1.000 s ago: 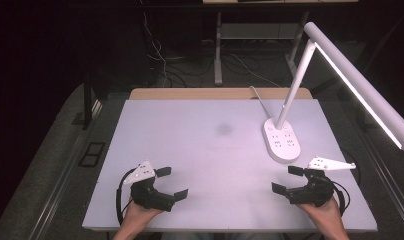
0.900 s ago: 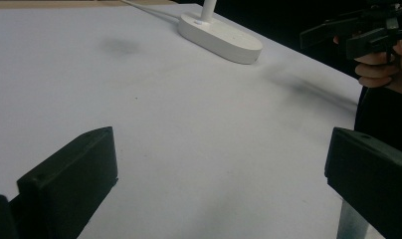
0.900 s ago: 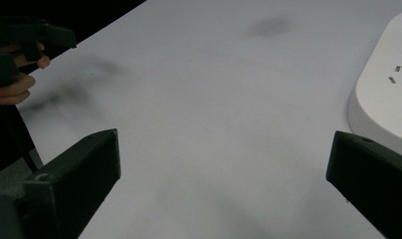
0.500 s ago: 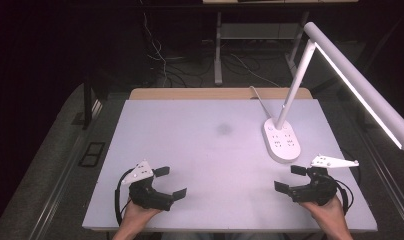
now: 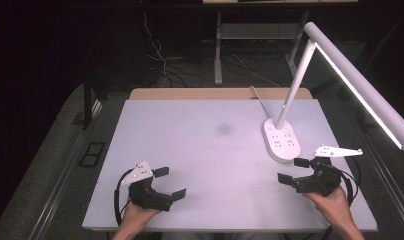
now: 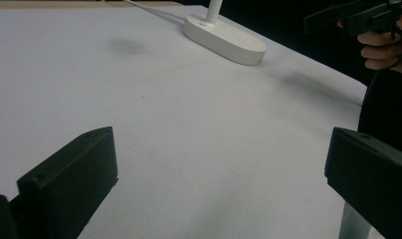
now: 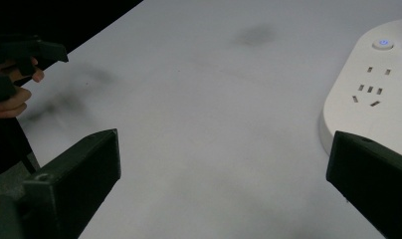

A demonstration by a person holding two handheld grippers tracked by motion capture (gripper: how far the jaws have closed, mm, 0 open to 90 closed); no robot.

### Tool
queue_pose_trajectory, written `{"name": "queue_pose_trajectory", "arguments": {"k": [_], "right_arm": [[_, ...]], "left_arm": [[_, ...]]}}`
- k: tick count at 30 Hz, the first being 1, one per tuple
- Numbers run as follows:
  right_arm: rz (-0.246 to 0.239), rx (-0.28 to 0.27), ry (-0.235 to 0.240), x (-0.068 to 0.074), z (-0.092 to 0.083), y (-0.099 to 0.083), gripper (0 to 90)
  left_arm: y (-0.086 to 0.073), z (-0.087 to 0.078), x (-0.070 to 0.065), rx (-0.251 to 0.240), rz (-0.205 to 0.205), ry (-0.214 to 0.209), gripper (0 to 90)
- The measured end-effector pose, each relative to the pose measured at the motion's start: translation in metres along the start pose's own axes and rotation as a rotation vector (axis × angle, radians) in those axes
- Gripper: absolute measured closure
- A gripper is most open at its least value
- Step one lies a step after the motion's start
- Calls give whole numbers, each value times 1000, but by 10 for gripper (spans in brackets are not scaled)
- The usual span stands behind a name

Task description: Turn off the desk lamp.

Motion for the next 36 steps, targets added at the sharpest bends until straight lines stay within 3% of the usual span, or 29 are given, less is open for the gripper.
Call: {"name": "queue_pose_trajectory", "arguments": {"k": [17,36], "right_arm": [[-7,26,-21,-11,-5,18,6],[-34,66,-30,-22,2,44,6]], "left_arm": [[0,1,0,2,0,-2,0],[0,2,0,3,-3,-5,0]]}}
Point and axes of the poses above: each handheld gripper's, and its own axes: z roughly forward along the jaws, y roughly out of its top, x roughly to its left, the point moved 2 cm from there along z, roughly forward along the jaws, and after that the axes turned 3 degrees about z, right-handed, at the moved point
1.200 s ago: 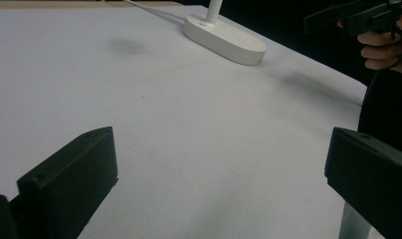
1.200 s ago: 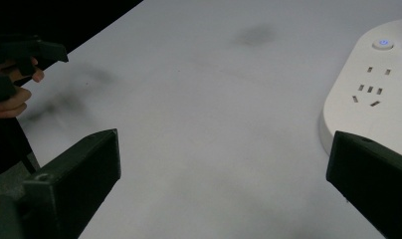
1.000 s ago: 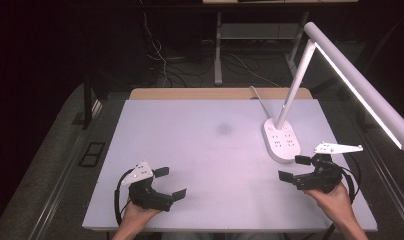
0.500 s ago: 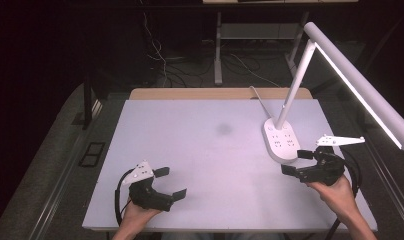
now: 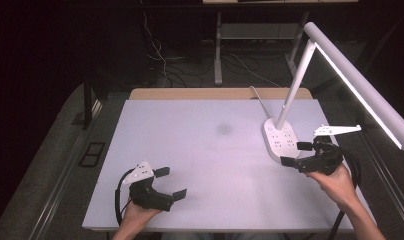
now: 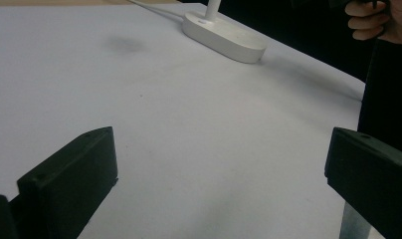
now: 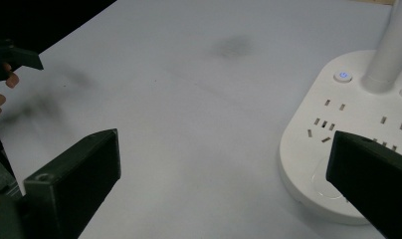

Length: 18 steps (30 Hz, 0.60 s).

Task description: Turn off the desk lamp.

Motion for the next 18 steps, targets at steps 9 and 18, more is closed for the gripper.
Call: {"name": "queue_pose_trajectory", "arguments": {"k": [9,18], "right_arm": [[-11,11,-14,-7,0,18,6],[1,9,-32,-23,1,35,6]], "left_arm": [[0,1,0,2,0,0,0],[0,0,1,1,0,0,0]]}}
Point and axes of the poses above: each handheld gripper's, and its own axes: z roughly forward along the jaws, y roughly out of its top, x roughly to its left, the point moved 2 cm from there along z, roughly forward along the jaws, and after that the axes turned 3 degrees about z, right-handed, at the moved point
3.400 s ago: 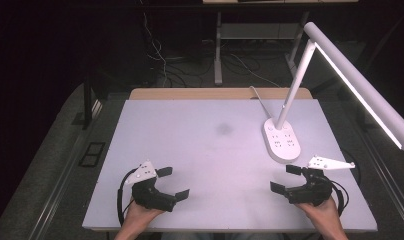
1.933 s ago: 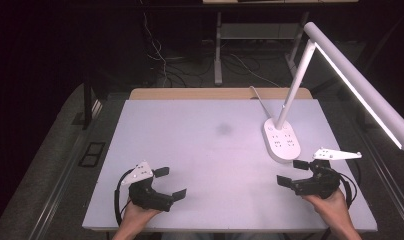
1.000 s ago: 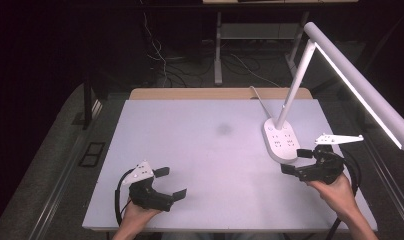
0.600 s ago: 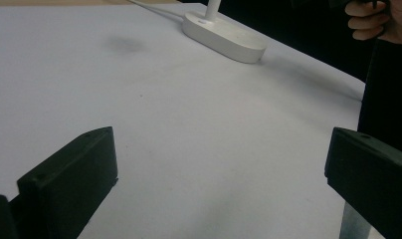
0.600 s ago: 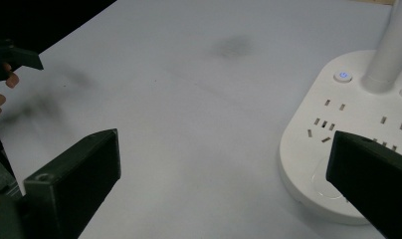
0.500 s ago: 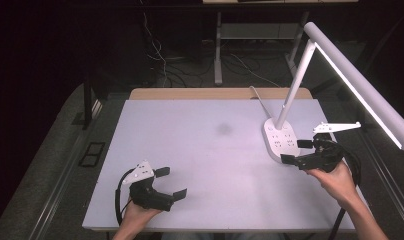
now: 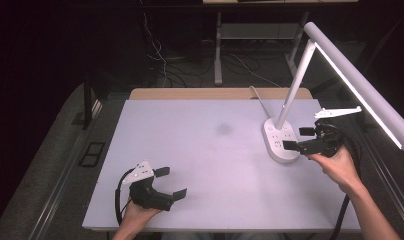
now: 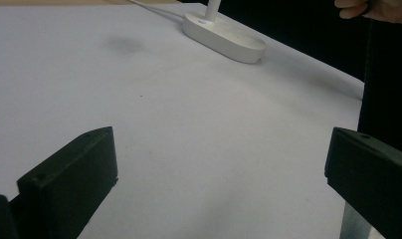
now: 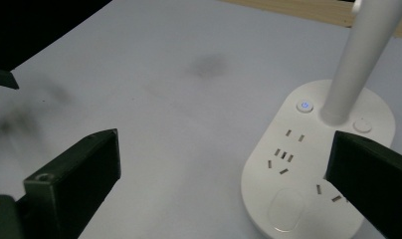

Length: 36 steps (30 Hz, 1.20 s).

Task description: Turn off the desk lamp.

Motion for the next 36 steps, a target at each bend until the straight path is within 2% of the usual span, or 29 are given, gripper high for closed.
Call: {"name": "queue_pose_trajectory", "arguments": {"k": [12,20,24,25,26,27,34,36], "right_arm": [[27,-3,-14,-27,8,7,6],[30,0,-27,-38,15,12,7],[27,-4,-44,-42,17,13,71],[27,-1,-48,-43,18,13,100],[25,-2,-46,-45,18,13,181],[23,-1,-50,-46,18,13,187],[56,15,-70,-59,24,13,298],[75,20,-75,-70,27,11,347]], "left_arm": [[0,0,0,4,3,0,0],[0,1,0,4,2,-1,0],[0,0,1,2,1,0,0],[0,0,1,2,1,0,0],[0,0,1,1,0,-1,0],[0,0,1,2,1,-1,0],[0,1,1,3,1,0,0],[0,0,1,3,-1,2,0]]}}
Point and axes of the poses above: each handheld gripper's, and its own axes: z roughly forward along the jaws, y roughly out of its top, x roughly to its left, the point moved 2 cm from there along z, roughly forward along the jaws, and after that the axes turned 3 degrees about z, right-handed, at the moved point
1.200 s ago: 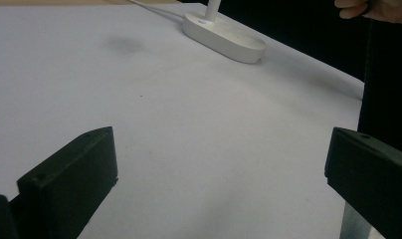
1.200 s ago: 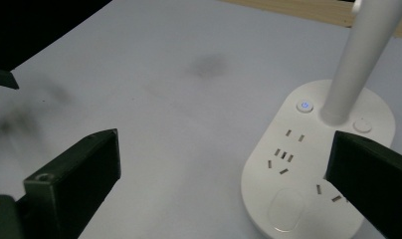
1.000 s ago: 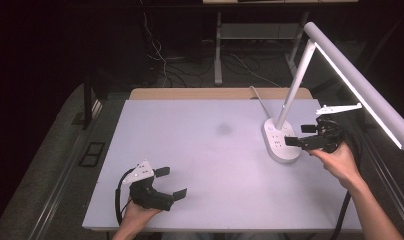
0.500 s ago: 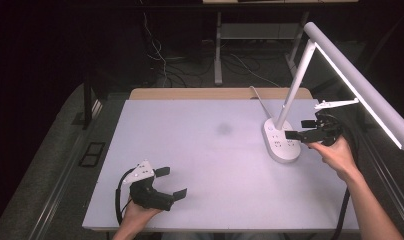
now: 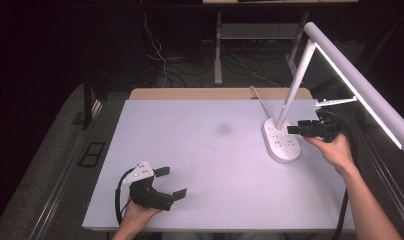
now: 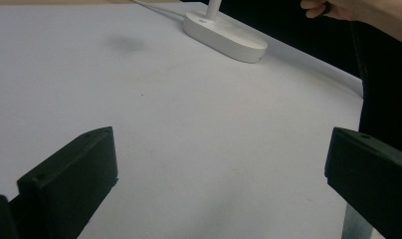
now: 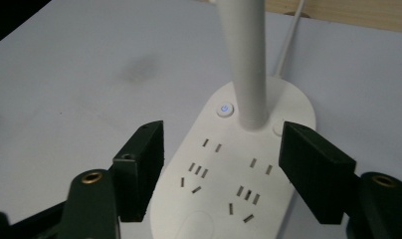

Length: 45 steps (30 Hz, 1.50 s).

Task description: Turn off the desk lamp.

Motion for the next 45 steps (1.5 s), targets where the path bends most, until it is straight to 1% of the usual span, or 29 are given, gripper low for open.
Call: {"name": "queue_pose_trajectory", "arguments": {"k": [2,3,4,6,10,11,14,19,21,22,23,26,27,28,30,32,34,36,40,41,43,45], "right_arm": [[12,1,-9,-5,2,0,381],[12,1,-9,-5,2,0,381],[21,4,-18,-10,5,0,409],[29,4,-22,-14,7,1,438],[31,6,-29,-17,10,2,463],[35,8,-34,-18,13,4,484],[26,12,-40,-19,16,5,514],[42,20,-69,-24,21,7,594],[51,20,-91,-26,23,7,634],[51,20,-91,-26,23,7,634],[64,12,-103,-29,24,7,688],[86,-2,-115,-35,26,6,789],[86,-2,-115,-35,26,6,789],[108,-1,-121,-37,28,6,844],[116,10,-124,-39,31,5,884],[134,17,-130,-40,34,4,899],[139,17,-136,-40,38,4,899],[136,13,-138,-41,41,4,900],[148,12,-150,-39,48,4,900],[153,10,-147,-39,50,4,900],[145,9,-150,-38,54,4,900],[148,9,-147,-37,55,4,900]], "left_arm": [[0,0,0,-2,-2,1,0],[0,0,1,-2,-1,2,0],[0,0,1,-1,-2,2,0],[0,0,1,-1,-2,2,0],[0,0,1,-1,-3,1,0],[0,0,1,0,-2,1,0],[0,1,1,1,-2,1,0],[0,0,1,-2,-3,1,0],[0,0,2,-1,-4,0,0],[0,0,2,-1,-4,0,0],[0,1,2,-2,-3,-1,0],[0,2,1,0,-1,-4,0],[0,2,1,0,-1,-4,0],[0,2,1,2,-1,-5,0],[0,2,1,2,-1,-5,0],[0,2,1,1,-1,-5,0],[0,2,1,1,-1,-5,0],[0,2,1,0,-2,-4,0],[0,2,2,-1,0,-4,0],[0,2,2,-1,0,-4,0],[0,2,2,0,1,-3,0],[0,2,2,0,0,-3,0]]}}
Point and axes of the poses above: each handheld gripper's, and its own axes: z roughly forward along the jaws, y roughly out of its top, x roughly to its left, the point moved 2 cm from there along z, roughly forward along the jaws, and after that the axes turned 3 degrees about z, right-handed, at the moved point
